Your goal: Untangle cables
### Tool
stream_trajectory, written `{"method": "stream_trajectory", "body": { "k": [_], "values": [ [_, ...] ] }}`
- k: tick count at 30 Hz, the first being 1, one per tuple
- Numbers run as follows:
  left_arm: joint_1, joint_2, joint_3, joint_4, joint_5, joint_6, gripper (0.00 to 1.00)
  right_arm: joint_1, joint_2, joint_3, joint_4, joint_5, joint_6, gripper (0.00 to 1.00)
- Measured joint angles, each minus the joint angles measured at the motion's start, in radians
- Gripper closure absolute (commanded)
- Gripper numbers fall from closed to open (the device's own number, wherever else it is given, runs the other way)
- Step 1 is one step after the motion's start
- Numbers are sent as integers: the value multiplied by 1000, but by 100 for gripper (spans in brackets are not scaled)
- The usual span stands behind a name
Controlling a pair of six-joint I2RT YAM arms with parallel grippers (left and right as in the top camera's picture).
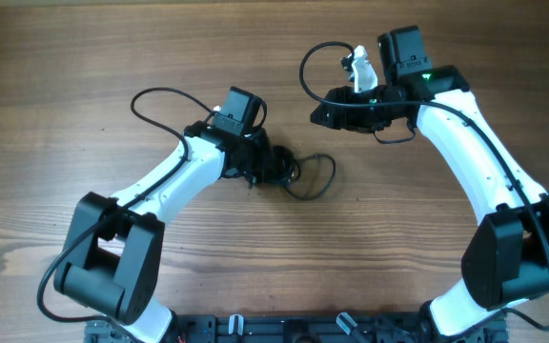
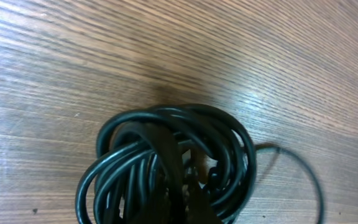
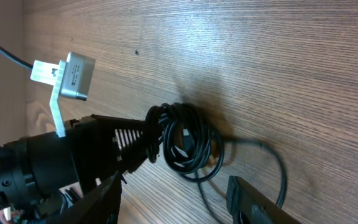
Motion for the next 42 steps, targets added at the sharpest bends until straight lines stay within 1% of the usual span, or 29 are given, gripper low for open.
{"method": "stream_trajectory", "body": {
  "k": [4, 6, 7, 8, 9, 10, 13, 14, 15, 16, 18, 19, 21, 22, 24, 25, 27, 29, 30, 31, 32, 33, 34, 35, 36, 39, 42],
  "values": [
    [2, 2, 0, 7, 14, 0, 96, 0, 0, 0, -4, 0, 0, 44],
    [29, 2, 0, 23, 80, 0, 96, 0, 0, 0, -9, -6, 1, 47],
    [57, 2, 0, 33, 140, 0, 96, 0, 0, 0, -10, -23, 3, 48],
    [119, 2, 0, 53, 257, 0, 96, 0, 0, 0, -11, -46, 8, 48],
    [153, 1, 0, 61, 306, 0, 96, 2, 0, 0, -8, -61, 13, 48],
    [216, 1, 0, 68, 418, -8, 96, 8, 0, 0, -3, -72, 16, 48],
    [351, 2, 0, 68, 629, -58, 96, 48, 0, 0, 0, -98, 27, 48],
    [371, 1, 0, 67, 672, -84, 96, 64, 0, 0, 0, -99, 33, 49],
    [374, 2, 0, 67, 682, -105, 96, 83, 0, 0, 0, -104, 40, 49],
    [385, 1, 0, 68, 746, -152, 96, 101, 0, 0, 1, -106, 48, 49],
    [382, 2, 0, 67, 802, -258, 96, 139, 0, 0, 14, -107, 65, 54],
    [382, 1, 0, 67, 821, -303, 96, 154, 0, 0, 21, -109, 77, 54],
    [382, 1, 0, 41, 860, -433, 96, 180, 0, 0, 28, -95, 125, 56],
    [382, 1, 0, 2, 878, -506, 96, 188, 0, 0, 27, -68, 158, 56],
    [382, 1, 1, -79, 907, -612, 96, 189, 0, 0, 24, -26, 192, 56],
    [382, 1, 1, -119, 924, -653, 96, 188, 0, 0, 20, -3, 206, 56],
    [378, 1, 1, -167, 942, -696, 96, 188, 0, 0, -3, 48, 232, 55],
    [369, 1, 1, -219, 917, -721, 96, 188, 0, 0, -28, 130, 251, 55],
    [354, 1, 2, -286, 826, -739, 96, 188, 0, 0, -39, 152, 255, 55],
    [342, 2, 2, -314, 764, -752, 96, 188, 0, 0, -47, 175, 256, 55],
    [319, 1, 3, -356, 660, -767, 87, 188, -1, 0, -54, 211, 258, 54],
    [283, 2, 2, -372, 557, -779, 64, 188, -1, 0, -55, 230, 258, 53],
    [256, 1, 2, -371, 501, -792, 47, 188, -1, 0, -56, 241, 259, 53],
    [223, 1, 2, -370, 438, -807, 10, 188, -1, 0, -56, 255, 261, 52],
    [195, 1, 2, -368, 386, -822, 0, 188, -1, 0, -56, 262, 262, 52],
    [136, 1, 2, -361, 241, -853, 0, 188, -1, 0, -58, 272, 261, 51],
    [125, 1, 2, -374, 32, -864, 0, 188, -1, 0, -69, 274, 261, 51]
  ]
}}
